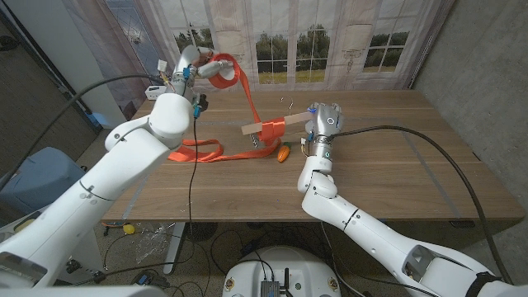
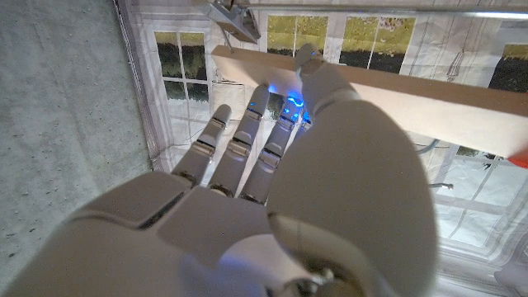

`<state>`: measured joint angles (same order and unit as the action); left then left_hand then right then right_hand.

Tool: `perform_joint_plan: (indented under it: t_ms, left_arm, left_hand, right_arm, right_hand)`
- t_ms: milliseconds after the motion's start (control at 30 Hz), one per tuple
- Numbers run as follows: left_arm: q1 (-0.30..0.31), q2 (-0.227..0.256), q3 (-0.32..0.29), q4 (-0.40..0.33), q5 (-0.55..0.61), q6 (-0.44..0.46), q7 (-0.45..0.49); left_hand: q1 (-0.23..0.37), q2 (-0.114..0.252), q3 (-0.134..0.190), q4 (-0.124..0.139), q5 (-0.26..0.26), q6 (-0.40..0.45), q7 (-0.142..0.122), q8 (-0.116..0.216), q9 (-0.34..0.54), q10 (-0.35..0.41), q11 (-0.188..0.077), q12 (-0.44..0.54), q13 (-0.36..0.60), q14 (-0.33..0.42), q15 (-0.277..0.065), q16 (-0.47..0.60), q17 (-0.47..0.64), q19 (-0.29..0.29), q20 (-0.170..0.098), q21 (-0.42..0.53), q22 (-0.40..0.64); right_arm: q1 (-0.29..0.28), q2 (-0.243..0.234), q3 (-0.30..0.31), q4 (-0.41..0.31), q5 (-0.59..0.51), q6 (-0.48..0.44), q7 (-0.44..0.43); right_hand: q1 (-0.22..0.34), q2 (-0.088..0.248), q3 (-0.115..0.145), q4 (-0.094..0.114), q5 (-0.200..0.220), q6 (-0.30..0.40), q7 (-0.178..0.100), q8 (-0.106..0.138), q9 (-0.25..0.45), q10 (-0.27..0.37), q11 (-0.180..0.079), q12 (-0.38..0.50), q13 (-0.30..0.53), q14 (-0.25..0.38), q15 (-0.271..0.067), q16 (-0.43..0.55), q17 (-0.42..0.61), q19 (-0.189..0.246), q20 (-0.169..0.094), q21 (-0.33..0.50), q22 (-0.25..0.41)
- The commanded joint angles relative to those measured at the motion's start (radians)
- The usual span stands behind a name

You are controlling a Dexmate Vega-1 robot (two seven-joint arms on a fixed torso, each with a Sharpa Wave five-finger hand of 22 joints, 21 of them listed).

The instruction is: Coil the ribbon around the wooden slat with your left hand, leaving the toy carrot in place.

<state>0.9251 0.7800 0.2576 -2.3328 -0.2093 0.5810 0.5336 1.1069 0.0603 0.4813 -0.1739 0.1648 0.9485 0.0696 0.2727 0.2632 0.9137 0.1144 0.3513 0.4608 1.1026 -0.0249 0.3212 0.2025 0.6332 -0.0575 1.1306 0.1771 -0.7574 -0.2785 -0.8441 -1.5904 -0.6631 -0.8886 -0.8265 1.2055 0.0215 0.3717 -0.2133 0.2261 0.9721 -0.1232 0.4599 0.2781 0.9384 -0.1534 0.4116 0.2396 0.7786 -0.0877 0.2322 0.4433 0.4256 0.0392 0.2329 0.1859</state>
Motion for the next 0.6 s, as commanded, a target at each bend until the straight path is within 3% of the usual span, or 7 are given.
perform_joint_plan:
  t_ms: [33, 200, 600]
  left_arm:
    - [0.052, 0.016, -0.004, -0.01, 0.02, 0.058, -0.002]
    - [0.066, 0.043, 0.017, -0.024, 0.072, 0.122, 0.023]
    - [0.072, 0.076, 0.047, -0.032, 0.117, 0.225, 0.011]
  left_hand:
    - [0.05, 0.061, 0.025, 0.012, 0.005, 0.084, -0.01, 0.004, 0.0, 0.232, -0.227, -0.003, 0.002, 0.174, -0.195, 0.001, 0.003, -0.006, -0.074, 0.009, 0.0]
    - [0.05, 0.06, 0.025, 0.011, 0.005, 0.085, -0.009, 0.001, -0.002, 0.233, -0.226, -0.008, -0.004, 0.173, -0.195, 0.0, 0.003, -0.005, -0.074, 0.01, 0.0]
    - [0.05, 0.057, 0.026, 0.01, 0.007, 0.083, -0.007, -0.006, -0.007, 0.236, -0.224, -0.015, -0.01, 0.173, -0.194, -0.001, 0.003, -0.006, -0.072, 0.011, 0.0]
  right_arm:
    - [0.076, -0.031, -0.102, -0.012, 0.014, -0.138, 0.153]
    - [0.099, -0.05, -0.127, -0.051, 0.05, -0.171, 0.246]
    - [0.159, -0.072, -0.204, -0.064, 0.084, -0.23, 0.352]
  right_hand:
    - [-0.017, 0.037, 0.061, 0.051, -0.001, 0.079, 0.071, 0.002, 0.003, 0.089, 0.076, 0.182, 0.092, 0.01, -0.093, 0.001, 0.003, 0.006, -0.002, 0.007, 0.003]
    - [-0.017, 0.035, 0.065, 0.05, -0.003, 0.08, 0.074, 0.001, 0.0, 0.093, 0.08, 0.181, 0.088, 0.011, -0.092, -0.002, -0.001, 0.008, 0.002, 0.007, 0.003]
    - [-0.019, 0.034, 0.066, 0.051, -0.012, 0.078, 0.084, -0.003, -0.004, 0.09, 0.085, 0.176, 0.081, 0.011, -0.083, 0.001, 0.005, 0.022, 0.012, 0.012, 0.002]
